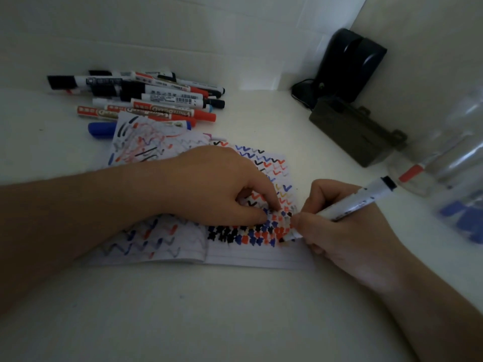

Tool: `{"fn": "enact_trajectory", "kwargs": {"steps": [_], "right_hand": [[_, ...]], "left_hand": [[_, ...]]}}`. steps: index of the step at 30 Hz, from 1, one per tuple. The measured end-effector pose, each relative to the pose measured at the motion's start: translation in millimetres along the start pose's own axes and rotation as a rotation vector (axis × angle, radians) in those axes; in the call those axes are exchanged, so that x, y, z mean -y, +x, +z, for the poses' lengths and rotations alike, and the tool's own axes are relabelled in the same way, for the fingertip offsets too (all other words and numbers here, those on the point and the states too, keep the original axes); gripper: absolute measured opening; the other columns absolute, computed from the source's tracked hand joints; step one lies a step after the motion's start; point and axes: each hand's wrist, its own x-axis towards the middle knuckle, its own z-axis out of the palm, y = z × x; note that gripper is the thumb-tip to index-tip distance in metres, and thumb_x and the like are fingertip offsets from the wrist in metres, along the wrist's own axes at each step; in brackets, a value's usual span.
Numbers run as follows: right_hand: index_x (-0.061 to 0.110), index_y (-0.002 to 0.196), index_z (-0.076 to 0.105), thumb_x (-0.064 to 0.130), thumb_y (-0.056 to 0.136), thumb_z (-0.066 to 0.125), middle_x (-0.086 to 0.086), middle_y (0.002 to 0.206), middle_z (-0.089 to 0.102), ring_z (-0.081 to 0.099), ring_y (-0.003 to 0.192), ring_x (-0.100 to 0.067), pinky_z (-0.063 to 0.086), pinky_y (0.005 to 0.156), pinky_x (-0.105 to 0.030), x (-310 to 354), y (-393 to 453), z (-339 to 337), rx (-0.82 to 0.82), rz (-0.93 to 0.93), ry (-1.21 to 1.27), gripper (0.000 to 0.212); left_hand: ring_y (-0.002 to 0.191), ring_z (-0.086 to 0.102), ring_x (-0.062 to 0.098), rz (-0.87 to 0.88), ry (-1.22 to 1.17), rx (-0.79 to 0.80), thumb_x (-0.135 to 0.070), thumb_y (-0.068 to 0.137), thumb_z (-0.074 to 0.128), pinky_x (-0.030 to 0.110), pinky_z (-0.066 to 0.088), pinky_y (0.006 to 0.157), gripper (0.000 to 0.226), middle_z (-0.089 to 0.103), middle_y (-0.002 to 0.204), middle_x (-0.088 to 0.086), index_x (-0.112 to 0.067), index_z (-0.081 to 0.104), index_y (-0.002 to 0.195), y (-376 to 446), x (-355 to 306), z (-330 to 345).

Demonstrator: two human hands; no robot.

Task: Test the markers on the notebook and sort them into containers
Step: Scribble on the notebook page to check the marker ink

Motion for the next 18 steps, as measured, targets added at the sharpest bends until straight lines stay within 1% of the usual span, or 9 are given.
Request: {"fn": "enact_trajectory", "kwargs": {"steps": [2,4,8,12,14,18], "right_hand": [[-0.003,0.061,0.056,-0.007,0.081,0.073,0.0,0.05,0.064,0.054,0.042,-0.007,0.04,0.042,-0.022,1.2,-0.4,0.5,0.014,0.016,0.02,0.026],[-0.001,0.061,0.057,-0.01,0.081,0.072,0.002,0.05,0.064,0.055,0.042,-0.004,0.041,0.041,-0.018,2.3,-1.1,1.3,0.036,0.013,0.041,0.027],[0.002,0.058,0.055,-0.011,0.08,0.073,0.006,0.048,0.062,0.054,0.041,-0.002,0.039,0.043,-0.016,2.4,-1.0,1.7,0.045,-0.016,0.02,0.031],[-0.008,0.062,0.054,-0.015,0.081,0.07,0.006,0.048,0.062,0.055,0.042,-0.002,0.039,0.043,-0.014,0.1,-1.0,-0.3,0.057,-0.026,0.043,0.026],[-0.01,0.063,0.054,-0.014,0.08,0.071,0.005,0.049,0.063,0.056,0.042,-0.002,0.039,0.043,-0.014,0.7,-1.7,0.0,0.079,-0.032,0.053,0.024],[0.0,0.058,0.051,-0.016,0.078,0.069,0.004,0.048,0.061,0.052,0.041,-0.003,0.037,0.043,-0.015,-0.4,-0.5,0.4,0.063,-0.043,0.056,0.031]], "left_hand": [[0.073,0.058,-0.003,-0.003,-0.001,0.002,-0.072,0.086,0.05,0.023,0.045,0.064,0.036,0.063,0.079,-0.019,-0.063,0.059,0.12,-0.4,-0.7,-0.4],[0.073,0.058,-0.002,-0.009,-0.004,0.006,-0.071,0.086,0.05,0.023,0.045,0.064,0.036,0.064,0.08,-0.018,-0.063,0.06,0.119,-0.5,-1.8,-0.9],[0.074,0.059,0.0,-0.017,-0.01,0.008,-0.072,0.083,0.046,0.026,0.05,0.068,0.041,0.064,0.079,-0.016,-0.062,0.062,0.119,-0.3,-3.2,-1.2],[0.076,0.059,0.0,-0.018,0.001,0.003,-0.072,0.083,0.046,0.025,0.049,0.07,0.041,0.064,0.081,-0.017,-0.062,0.061,0.119,-0.5,-3.3,-0.9],[0.076,0.059,0.0,-0.015,0.003,0.002,-0.072,0.083,0.046,0.026,0.049,0.07,0.04,0.065,0.082,-0.017,-0.062,0.06,0.12,-0.4,-3.6,-0.7],[0.076,0.06,0.0,-0.018,-0.003,0.005,-0.072,0.083,0.046,0.027,0.052,0.072,0.04,0.065,0.082,-0.017,-0.062,0.059,0.12,-0.1,-3.4,-0.5]]}}
